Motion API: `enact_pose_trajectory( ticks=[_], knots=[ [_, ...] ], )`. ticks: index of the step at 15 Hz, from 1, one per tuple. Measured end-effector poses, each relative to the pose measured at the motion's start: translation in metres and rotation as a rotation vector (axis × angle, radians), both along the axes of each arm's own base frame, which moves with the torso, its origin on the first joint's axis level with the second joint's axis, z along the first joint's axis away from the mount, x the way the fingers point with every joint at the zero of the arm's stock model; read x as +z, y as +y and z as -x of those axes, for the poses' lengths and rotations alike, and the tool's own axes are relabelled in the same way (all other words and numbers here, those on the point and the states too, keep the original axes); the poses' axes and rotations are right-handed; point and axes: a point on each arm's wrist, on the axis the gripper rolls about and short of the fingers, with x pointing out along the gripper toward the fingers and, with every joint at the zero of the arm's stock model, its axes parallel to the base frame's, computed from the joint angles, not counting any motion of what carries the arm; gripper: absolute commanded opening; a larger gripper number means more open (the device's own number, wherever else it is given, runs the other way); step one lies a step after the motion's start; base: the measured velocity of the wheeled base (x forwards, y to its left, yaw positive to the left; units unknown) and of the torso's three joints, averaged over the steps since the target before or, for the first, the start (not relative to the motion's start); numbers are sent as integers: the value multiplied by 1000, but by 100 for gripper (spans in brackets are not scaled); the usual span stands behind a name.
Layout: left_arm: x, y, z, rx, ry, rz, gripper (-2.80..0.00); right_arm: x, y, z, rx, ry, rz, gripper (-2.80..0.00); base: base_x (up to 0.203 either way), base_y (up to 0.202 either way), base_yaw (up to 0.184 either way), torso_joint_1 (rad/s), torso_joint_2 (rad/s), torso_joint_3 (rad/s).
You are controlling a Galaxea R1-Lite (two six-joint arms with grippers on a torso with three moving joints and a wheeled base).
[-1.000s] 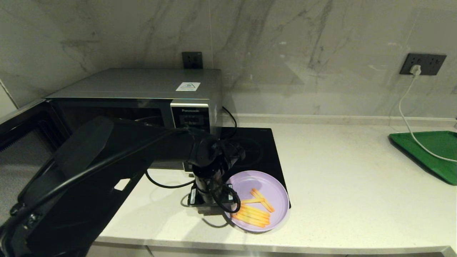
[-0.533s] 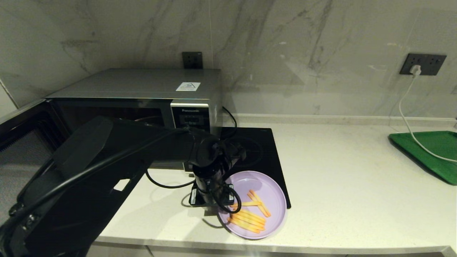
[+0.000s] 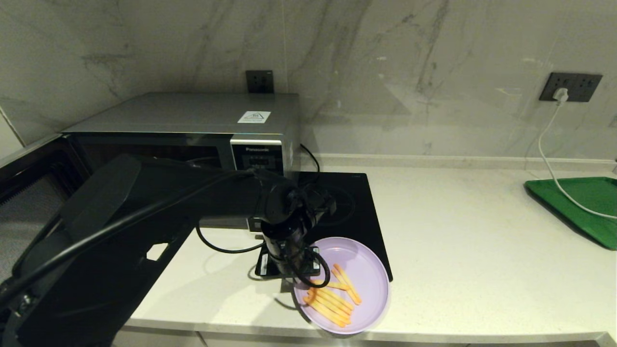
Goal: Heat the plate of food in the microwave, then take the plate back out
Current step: Put the plate in the microwave oven
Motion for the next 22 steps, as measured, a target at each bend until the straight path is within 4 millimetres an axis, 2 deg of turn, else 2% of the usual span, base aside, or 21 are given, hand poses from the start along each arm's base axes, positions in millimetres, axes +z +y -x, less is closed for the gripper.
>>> enact_pose_trajectory(
  ticks=[6,12,16,22],
  knots=[
    [12,1,7,-4,91,118,-280,0,0,0,1,0,0,-280,0,0,0,0,0,0],
    [21,5,4,-14,119,204,-280,0,0,0,0,0,-1,-280,0,0,0,0,0,0],
    [37,11,3,-38,141,324,-280,0,0,0,1,0,0,-280,0,0,0,0,0,0],
    [56,17,9,-23,117,358,-280,0,0,0,0,0,0,-280,0,0,0,0,0,0]
  ],
)
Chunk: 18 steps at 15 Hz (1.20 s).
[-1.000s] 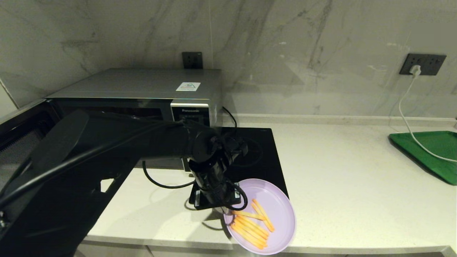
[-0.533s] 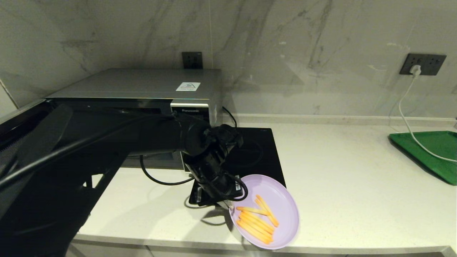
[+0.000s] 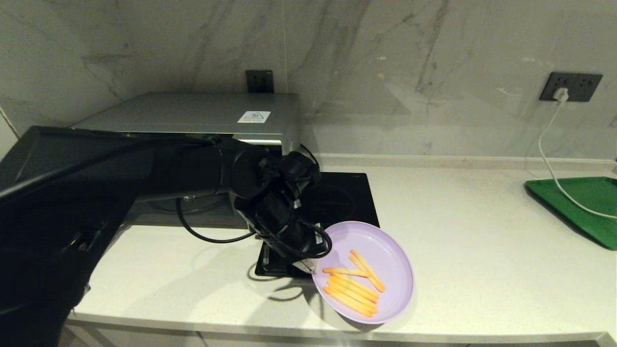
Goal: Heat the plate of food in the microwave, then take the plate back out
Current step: Put the plate in the microwave oven
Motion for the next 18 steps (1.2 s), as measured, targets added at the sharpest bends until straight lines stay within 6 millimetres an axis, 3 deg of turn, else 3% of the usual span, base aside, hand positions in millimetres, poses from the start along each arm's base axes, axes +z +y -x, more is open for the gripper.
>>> enact_pose_trajectory(
  ticks=[8,13,18],
  knots=[
    [12,38,11,118,44,-3,-280,0,0,0,0,0,-1,-280,0,0,0,0,0,0],
    [21,93,11,301,79,3,-280,0,0,0,0,0,-1,-280,0,0,0,0,0,0],
    [15,147,41,391,201,43,-280,0,0,0,0,0,-1,-280,0,0,0,0,0,0]
  ],
)
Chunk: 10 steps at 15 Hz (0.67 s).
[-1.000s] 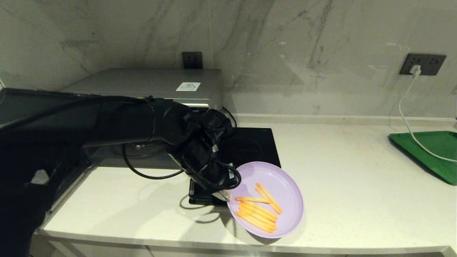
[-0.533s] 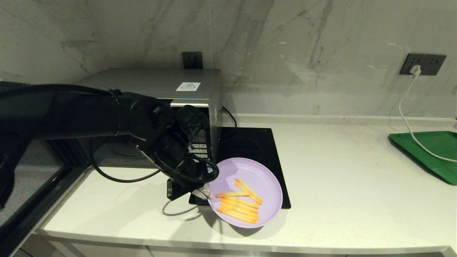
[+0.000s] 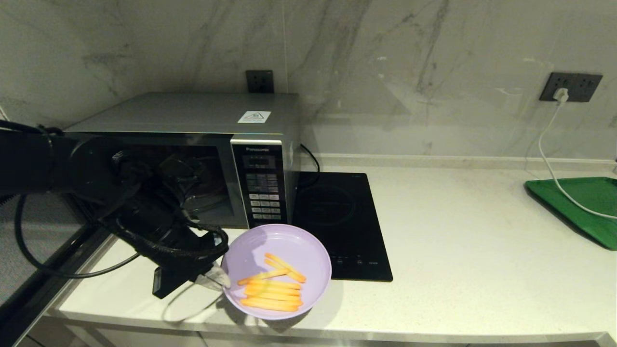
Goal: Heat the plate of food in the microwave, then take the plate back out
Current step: Put the plate in the microwave oven
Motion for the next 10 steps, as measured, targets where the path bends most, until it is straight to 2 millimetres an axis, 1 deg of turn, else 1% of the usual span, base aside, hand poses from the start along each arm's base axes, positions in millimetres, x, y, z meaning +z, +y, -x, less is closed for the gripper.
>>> enact_pose_trajectory(
  ticks=[2,5,8,10],
  knots=[
    [-1,18,12,36,15,15,-280,0,0,0,0,0,-1,-280,0,0,0,0,0,0],
    [6,42,21,106,-18,37,-280,0,0,0,0,0,1,-280,0,0,0,0,0,0],
    [12,66,20,191,-59,79,-280,0,0,0,0,0,0,-280,0,0,0,0,0,0],
    [13,87,18,258,-69,90,-280,0,0,0,0,0,0,-280,0,0,0,0,0,0]
  ],
)
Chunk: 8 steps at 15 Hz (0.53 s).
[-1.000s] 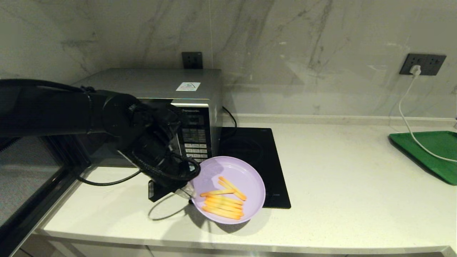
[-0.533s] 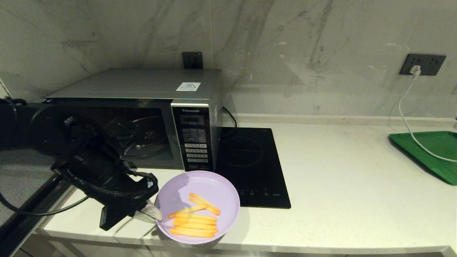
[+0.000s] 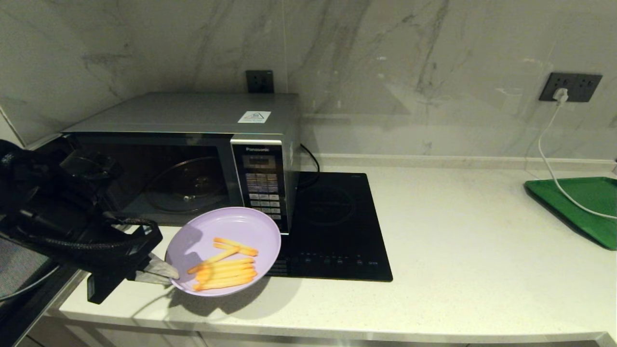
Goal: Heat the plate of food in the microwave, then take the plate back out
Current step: Put the plate in the microwave oven
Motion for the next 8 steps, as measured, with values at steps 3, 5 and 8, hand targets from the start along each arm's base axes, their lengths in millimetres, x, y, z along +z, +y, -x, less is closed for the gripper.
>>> enact_pose_trajectory(
  ticks=[3,5,8],
  knots=[
    [-5,31,2,50,-8,3,-280,0,0,0,0,0,0,-280,0,0,0,0,0,0],
    [-11,51,3,88,-4,-3,-280,0,0,0,-1,0,0,-280,0,0,0,0,0,0],
    [-20,82,-4,145,1,-17,-280,0,0,0,0,0,0,-280,0,0,0,0,0,0]
  ],
)
